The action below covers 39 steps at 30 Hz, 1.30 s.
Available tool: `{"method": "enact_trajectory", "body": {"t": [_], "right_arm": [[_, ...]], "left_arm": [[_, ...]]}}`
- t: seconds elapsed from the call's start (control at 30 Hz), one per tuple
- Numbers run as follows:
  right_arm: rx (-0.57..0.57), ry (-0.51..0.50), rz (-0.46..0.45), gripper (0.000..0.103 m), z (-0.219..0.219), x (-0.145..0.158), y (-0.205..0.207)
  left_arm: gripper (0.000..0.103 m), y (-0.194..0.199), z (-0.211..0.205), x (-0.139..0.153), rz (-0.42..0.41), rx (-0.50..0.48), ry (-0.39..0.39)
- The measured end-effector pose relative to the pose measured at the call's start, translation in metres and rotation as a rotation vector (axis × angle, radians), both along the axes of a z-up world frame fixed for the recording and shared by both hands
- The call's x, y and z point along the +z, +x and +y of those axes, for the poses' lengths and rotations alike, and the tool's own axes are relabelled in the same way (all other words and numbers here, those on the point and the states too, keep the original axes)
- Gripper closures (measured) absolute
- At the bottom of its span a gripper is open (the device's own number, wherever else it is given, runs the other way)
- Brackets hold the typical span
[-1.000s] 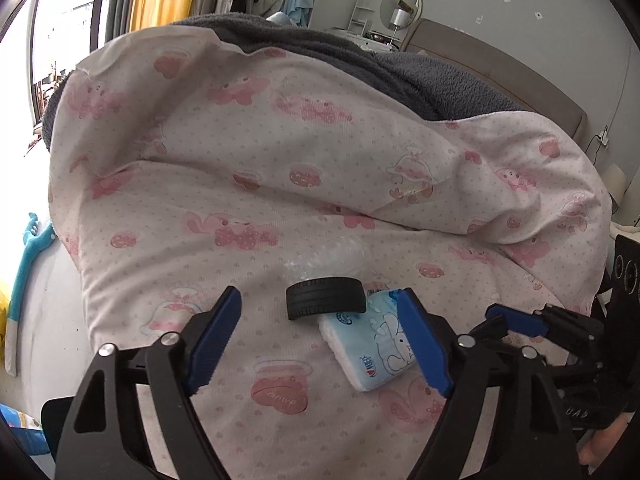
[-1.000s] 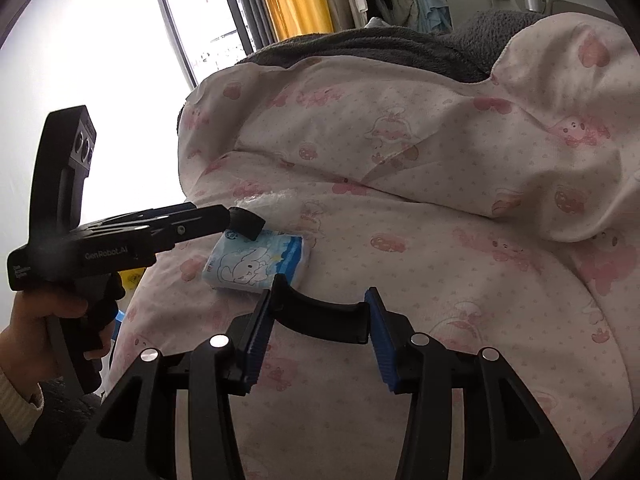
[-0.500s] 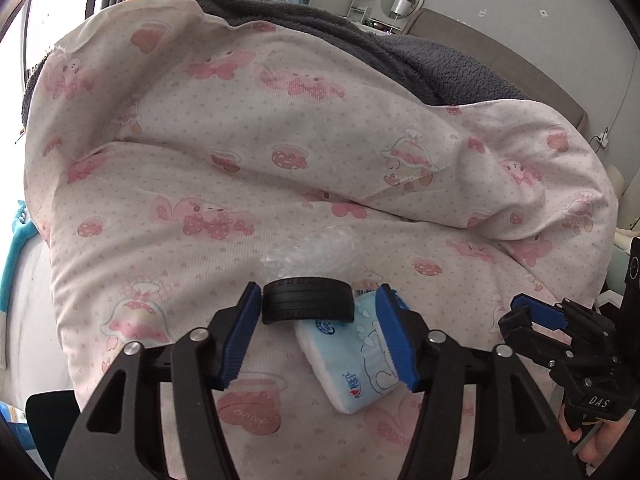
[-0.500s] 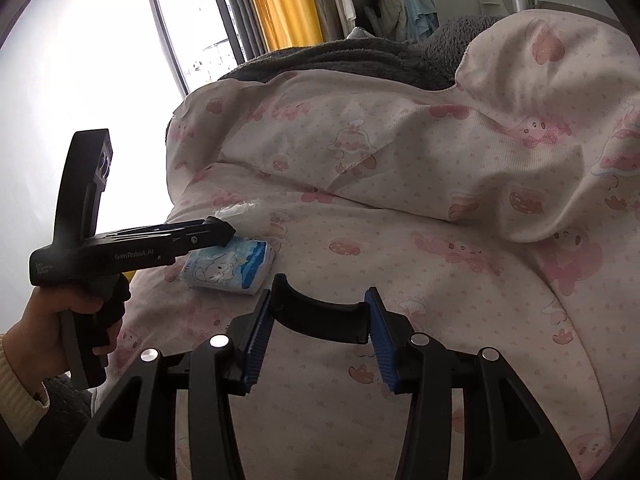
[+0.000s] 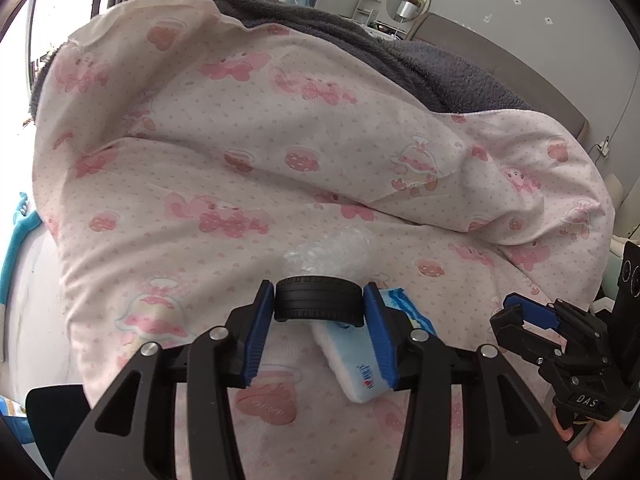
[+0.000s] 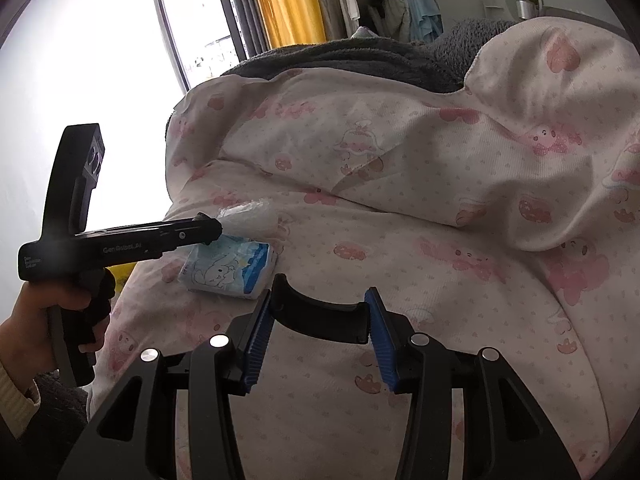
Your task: Collect trash
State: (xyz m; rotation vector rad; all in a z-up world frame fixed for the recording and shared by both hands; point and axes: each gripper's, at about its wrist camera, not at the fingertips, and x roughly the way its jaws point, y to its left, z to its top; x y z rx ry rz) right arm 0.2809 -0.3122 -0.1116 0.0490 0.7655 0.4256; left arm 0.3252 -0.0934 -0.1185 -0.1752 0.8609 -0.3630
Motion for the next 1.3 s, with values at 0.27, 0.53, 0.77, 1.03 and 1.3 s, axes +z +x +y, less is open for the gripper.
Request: {"method": "enact_trajectory", "body": {"t": [0.27,0.53,0.77,1.03,1.3], "right_arm": [[0.027,0.018,-0.003,0.056,0.021,0.008,0.004],[0.068,0.01,-0.023,0.056,0.056,0.019,0.003],[0.105,0.017,-0.039,0.056,0.088,0.03,0.003],[0.144,0.018,-0.046,0.056,0.126,0.036,0.004],[0.185,0.023,-0.05,0.056,0.162,0.04,0.003]], "left_arm": [[0.054,-0.016,0.024,0.011,-0.045,0.048,0.002],[0.055,-0.035,0.043,0.015,-0.056,0.072,0.034],[0.055,-0.048,0.073,0.019,-0.064,0.115,0.038],[0.055,-0.06,0.1,0.022,-0.068,0.142,0.068],[0.055,-0.073,0.125,0.023,-0.085,0.156,0.079]]}}
